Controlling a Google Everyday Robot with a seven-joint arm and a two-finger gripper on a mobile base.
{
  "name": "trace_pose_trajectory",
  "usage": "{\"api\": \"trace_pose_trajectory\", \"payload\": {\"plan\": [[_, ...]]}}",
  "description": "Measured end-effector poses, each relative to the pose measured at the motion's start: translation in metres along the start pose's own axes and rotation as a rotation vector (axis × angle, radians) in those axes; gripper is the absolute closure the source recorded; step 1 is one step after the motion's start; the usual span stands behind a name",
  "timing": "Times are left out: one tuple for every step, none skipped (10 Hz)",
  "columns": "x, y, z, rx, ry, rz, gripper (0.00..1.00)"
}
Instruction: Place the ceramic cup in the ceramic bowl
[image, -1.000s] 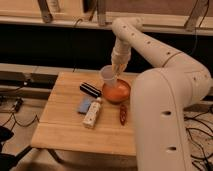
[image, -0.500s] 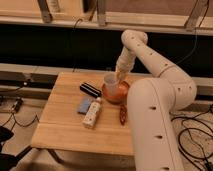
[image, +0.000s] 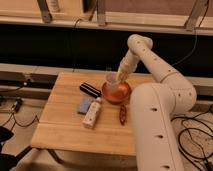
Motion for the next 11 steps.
{"api": "trace_pose_trajectory", "payload": {"plan": [[-0.0003, 0.0013, 0.0001, 0.0, 0.0, -0.002, 0.75], [-0.0002, 0.0011, 0.0003, 0.0, 0.0, -0.001, 0.65], [-0.0002, 0.0003, 0.0003, 0.0, -0.001, 0.0, 0.56], [-0.0004, 0.0009, 0.0004, 0.0, -0.001, -0.001, 0.55], [-0.0004, 0.0009, 0.0006, 0.001, -0.001, -0.001, 0.54], [-0.0005, 0.0009, 0.0004, 0.0, -0.001, 0.0, 0.47], [-0.0005, 0.0009, 0.0006, 0.0, -0.001, 0.0, 0.39], [-0.0006, 0.001, 0.0004, 0.0, -0.002, 0.0, 0.29], [-0.0006, 0.0008, 0.0003, 0.0, -0.002, 0.001, 0.22], [-0.0005, 0.0005, 0.0003, 0.0, -0.002, 0.001, 0.2], [-0.0005, 0.0004, 0.0001, 0.0, -0.002, 0.002, 0.2]]}}
